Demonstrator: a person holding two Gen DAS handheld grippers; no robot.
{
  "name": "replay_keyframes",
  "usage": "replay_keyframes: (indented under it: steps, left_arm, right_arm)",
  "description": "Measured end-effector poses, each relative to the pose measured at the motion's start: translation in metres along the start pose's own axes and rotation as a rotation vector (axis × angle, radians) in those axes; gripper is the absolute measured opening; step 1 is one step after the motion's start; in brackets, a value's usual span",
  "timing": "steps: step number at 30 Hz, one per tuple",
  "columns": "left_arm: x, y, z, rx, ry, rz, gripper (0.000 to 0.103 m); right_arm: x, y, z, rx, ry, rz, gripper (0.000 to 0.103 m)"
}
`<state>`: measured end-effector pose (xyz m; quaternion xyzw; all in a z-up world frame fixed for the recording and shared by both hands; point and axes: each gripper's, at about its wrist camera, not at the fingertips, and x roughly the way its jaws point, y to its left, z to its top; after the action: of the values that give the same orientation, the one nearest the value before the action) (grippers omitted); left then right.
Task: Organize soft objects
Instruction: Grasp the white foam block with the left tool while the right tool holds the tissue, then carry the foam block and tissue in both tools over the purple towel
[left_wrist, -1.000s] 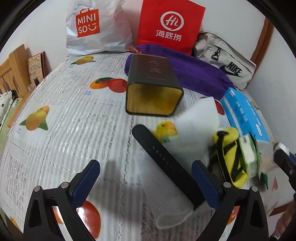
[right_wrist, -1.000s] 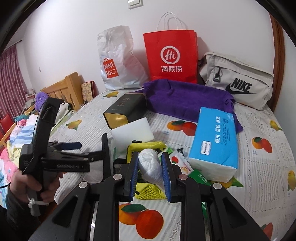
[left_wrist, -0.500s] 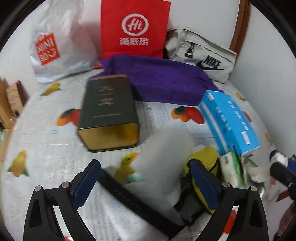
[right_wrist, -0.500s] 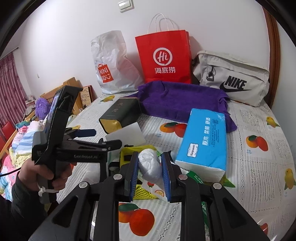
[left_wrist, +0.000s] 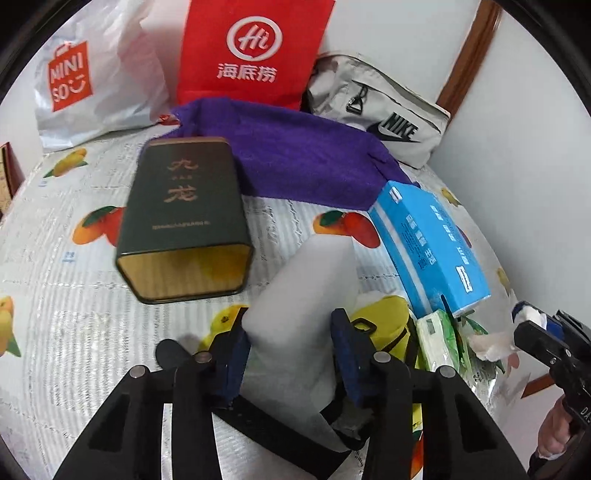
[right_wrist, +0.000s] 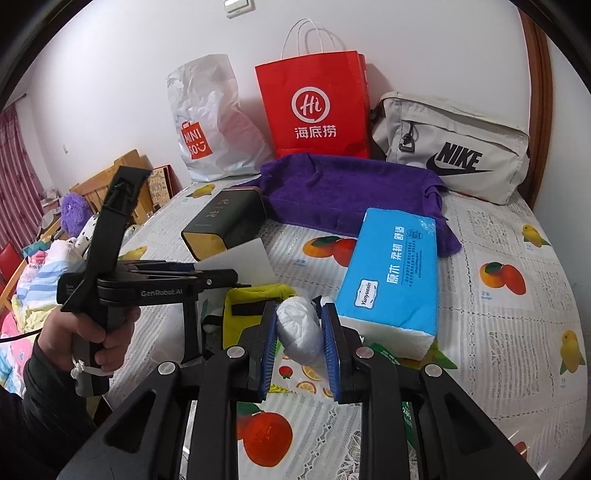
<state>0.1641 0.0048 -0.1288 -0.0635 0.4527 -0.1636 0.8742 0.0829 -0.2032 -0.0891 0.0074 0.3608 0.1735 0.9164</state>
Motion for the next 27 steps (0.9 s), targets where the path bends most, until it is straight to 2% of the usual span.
replay_keyframes:
  steps: [8,14,20,27]
  left_arm:
    - [-0.027,0.008,-0.004,-0.012,-0.05,0.032,0.041]
    - [-0.044,0.022,-0.021,-0.045,-0.051,0.089,0.041]
    - [-0.05,0.034,-0.03,-0.102,-0.068,0.108,0.041]
    - [-0.061,0.037,-0.021,-0.106,-0.099,0.133,0.041]
  right_arm:
    - [-0.013,-0.001,-0.002,0.014,-0.011,-0.024,0.023]
    - [-0.017,-0.013,-0.009,0.024,0.014,-0.103,0.023]
    - [-0.012,-0.03,-0.019,0.053,0.033,-0.14,0.023]
    - [-0.01,-0.04,-0.021,0.108,0.021,-0.11,0.023]
